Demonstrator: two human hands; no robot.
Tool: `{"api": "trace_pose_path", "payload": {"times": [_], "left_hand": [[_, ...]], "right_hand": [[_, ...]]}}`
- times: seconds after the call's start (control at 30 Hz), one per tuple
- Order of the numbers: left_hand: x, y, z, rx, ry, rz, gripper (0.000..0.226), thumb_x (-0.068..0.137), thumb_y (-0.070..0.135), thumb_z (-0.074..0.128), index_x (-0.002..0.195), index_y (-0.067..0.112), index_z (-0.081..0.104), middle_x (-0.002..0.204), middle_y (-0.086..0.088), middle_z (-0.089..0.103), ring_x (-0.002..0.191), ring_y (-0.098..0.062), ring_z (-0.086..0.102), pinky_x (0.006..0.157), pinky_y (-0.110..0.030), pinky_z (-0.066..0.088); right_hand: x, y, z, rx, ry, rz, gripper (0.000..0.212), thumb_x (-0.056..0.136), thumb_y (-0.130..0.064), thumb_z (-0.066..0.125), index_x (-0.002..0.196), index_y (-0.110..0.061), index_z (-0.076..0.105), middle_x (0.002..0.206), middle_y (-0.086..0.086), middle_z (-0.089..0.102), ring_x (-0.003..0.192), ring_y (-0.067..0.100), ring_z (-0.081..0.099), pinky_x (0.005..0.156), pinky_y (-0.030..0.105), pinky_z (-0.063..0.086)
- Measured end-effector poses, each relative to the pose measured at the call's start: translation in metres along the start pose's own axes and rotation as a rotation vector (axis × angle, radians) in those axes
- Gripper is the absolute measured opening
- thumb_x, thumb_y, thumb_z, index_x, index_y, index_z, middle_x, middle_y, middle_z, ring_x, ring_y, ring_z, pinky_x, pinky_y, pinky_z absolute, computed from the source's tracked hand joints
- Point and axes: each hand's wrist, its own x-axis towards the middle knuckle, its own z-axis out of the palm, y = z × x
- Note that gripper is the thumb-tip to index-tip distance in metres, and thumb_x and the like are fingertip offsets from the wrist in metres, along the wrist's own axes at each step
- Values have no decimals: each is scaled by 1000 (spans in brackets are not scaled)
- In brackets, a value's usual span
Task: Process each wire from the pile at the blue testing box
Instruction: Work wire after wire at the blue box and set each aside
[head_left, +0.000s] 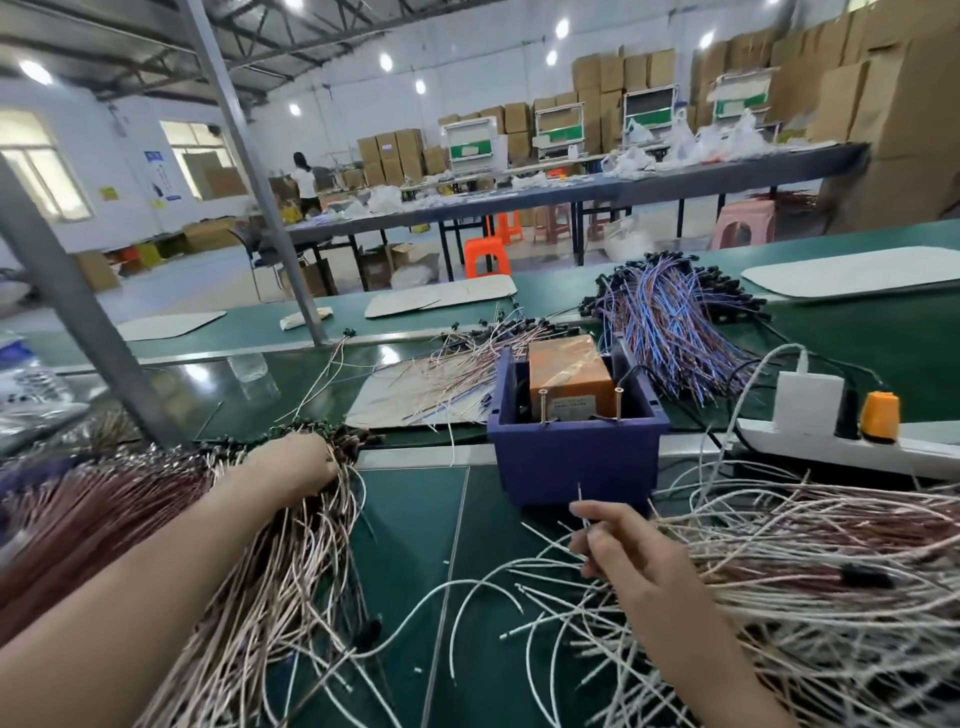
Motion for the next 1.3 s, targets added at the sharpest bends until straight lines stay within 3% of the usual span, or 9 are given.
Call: {"api": "trace_pose_path", "payload": {"times": [0.2, 0.33, 0.53, 0.6, 0.67, 0.8, 1.0, 1.13, 1.3], "left_hand": [[-15, 5, 23, -89, 43, -131, 38, 101, 40, 54, 73, 15, 47, 75, 1, 55, 76, -22, 59, 72, -31, 47], [-30, 8, 9, -608, 197, -84, 23, 103, 29, 51, 104, 7, 57, 91, -10, 66, 76, -26, 64, 78, -42, 58], [-124, 54, -90, -1153, 952, 367, 22, 101, 44, 53, 115, 27, 52, 98, 22, 64, 81, 0, 63, 69, -24, 55], [-164, 77, -114, -1341, 1066, 559, 13, 104, 37, 51, 112, 28, 49, 96, 14, 67, 80, -7, 68, 64, -23, 57], [-198, 101, -124, -1482, 1101, 744, 5, 107, 23, 47, 111, 25, 47, 95, 3, 70, 80, -15, 70, 67, -26, 57], [-247, 145, -89, -1662, 744, 893, 9, 101, 36, 51, 108, 29, 53, 90, 2, 74, 76, -15, 71, 69, -26, 59], [-237, 148, -10, -1845, 174, 535, 27, 89, 54, 64, 102, 30, 66, 59, 1, 59, 56, -17, 63, 65, -30, 59], [-200, 149, 20, -2017, 131, 205, 34, 88, 38, 60, 108, 11, 62, 59, 2, 43, 44, -13, 45, 50, -31, 53], [-160, 172, 28, -1945, 16, 174, 20, 104, 30, 52, 108, 13, 61, 63, 5, 50, 44, -10, 43, 44, -26, 45]], "right_hand": [[-2, 1, 0, -60, 20, -29, 24, 104, -25, 52, 111, -42, 66, 95, -13, 74, 91, 7, 70, 83, 34, 59], [-3, 1, -1, -28, 34, -30, 27, 104, -21, 52, 109, -43, 67, 95, -10, 74, 89, 8, 70, 84, 32, 59], [-4, -10, -1, 110, 33, -60, 28, 102, -22, 55, 105, -43, 72, 96, -1, 76, 88, 18, 72, 82, 29, 59], [-5, -16, -1, 287, -28, 6, 21, 96, -41, 59, 106, -37, 76, 100, 7, 76, 89, 27, 72, 78, 27, 59], [-6, -18, -1, 488, -221, 150, 48, 87, -59, 57, 111, -22, 77, 107, 15, 75, 89, 31, 72, 77, 30, 58], [-7, -24, 5, 800, -519, 298, 76, 80, -73, 63, 121, -9, 73, 111, 18, 73, 91, 27, 71, 81, 38, 56], [-3, -32, -7, 1091, -193, 297, 43, 97, -37, 55, 127, -10, 69, 97, 17, 73, 90, 33, 73, 75, 43, 61], [0, -25, 1, 996, -52, 394, 36, 102, -30, 48, 123, -6, 65, 67, 8, 59, 62, 27, 66, 64, 41, 61], [0, -17, 6, 707, -44, 310, 41, 100, -39, 46, 127, -12, 60, 55, 0, 38, 40, 12, 33, 46, 31, 49]]}}
